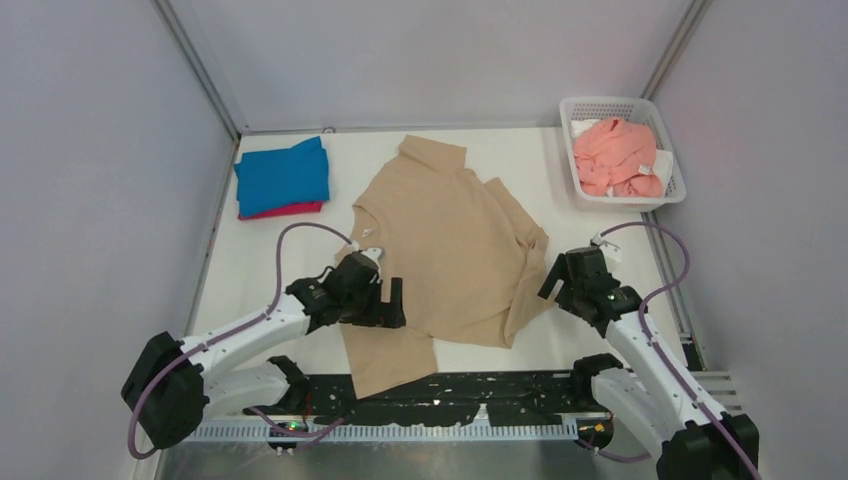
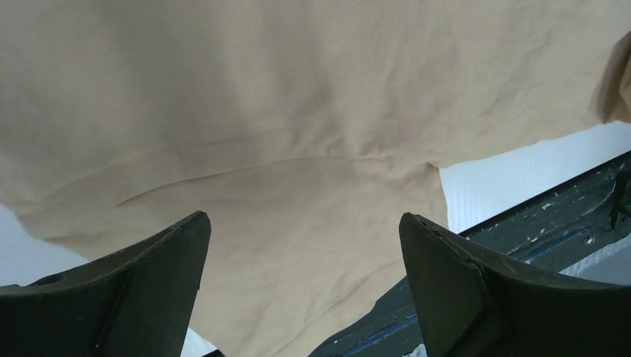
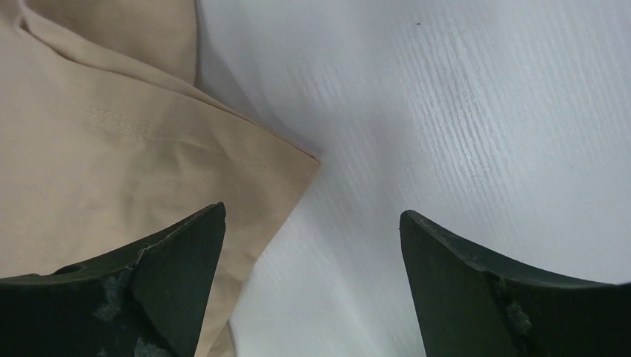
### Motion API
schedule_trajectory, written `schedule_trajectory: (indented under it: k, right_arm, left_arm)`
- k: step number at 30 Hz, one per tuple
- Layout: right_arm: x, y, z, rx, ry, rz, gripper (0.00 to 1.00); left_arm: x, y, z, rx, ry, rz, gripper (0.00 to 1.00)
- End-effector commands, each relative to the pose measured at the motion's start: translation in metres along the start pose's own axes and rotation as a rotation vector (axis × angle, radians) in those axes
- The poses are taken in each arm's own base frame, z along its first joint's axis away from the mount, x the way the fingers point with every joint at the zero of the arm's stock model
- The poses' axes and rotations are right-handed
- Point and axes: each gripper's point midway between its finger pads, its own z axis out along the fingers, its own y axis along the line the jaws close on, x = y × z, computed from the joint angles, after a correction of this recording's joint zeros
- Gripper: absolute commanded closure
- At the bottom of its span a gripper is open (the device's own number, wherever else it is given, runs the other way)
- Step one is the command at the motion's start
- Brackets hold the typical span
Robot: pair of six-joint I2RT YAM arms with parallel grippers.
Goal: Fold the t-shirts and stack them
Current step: Flatten out the tshirt
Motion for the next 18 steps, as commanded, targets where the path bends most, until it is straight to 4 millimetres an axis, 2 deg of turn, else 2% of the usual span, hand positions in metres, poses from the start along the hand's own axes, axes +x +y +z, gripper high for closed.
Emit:
schedule_trajectory:
  k: [1, 3, 6, 9, 11, 13, 18]
  right_arm:
    - [0.009, 0.011, 0.027, -0.007, 0.044, 0.047, 0.13]
    - [0.014, 0.013, 0.035, -0.002, 0.075, 0.035, 0.17]
    - [0.004, 0.023, 0.043, -0.024, 0.05, 0.028, 0.28]
    - [-0.002, 0.031, 0.051, -0.029, 0.052, 0.016, 0.29]
    - [-0.002, 0.03, 0.055, -0.011, 0.064, 0.005, 0.3]
    - [-0.001, 0.028, 0.058, 0.004, 0.076, -0.003, 0.33]
    - [0.005, 0.027, 0.06, 0.008, 0.1, -0.007, 0.49]
  left_arm:
    - [-0.025, -0.038, 0.007, 0.108, -0.07, 0.026, 0.0]
    - [-0.029, -0.037, 0.017, 0.089, -0.077, 0.023, 0.0]
    - [-0.044, -0.028, 0.035, 0.015, -0.107, 0.045, 0.0]
    - [-0.059, -0.013, 0.053, -0.062, -0.092, 0.02, 0.0]
    - [-0.066, -0.009, 0.064, -0.049, -0.055, -0.033, 0.0]
    - [-0.075, -0.003, 0.071, -0.05, -0.047, -0.061, 0.0]
    - [-0.106, 0.016, 0.081, -0.131, -0.04, -0.085, 0.0]
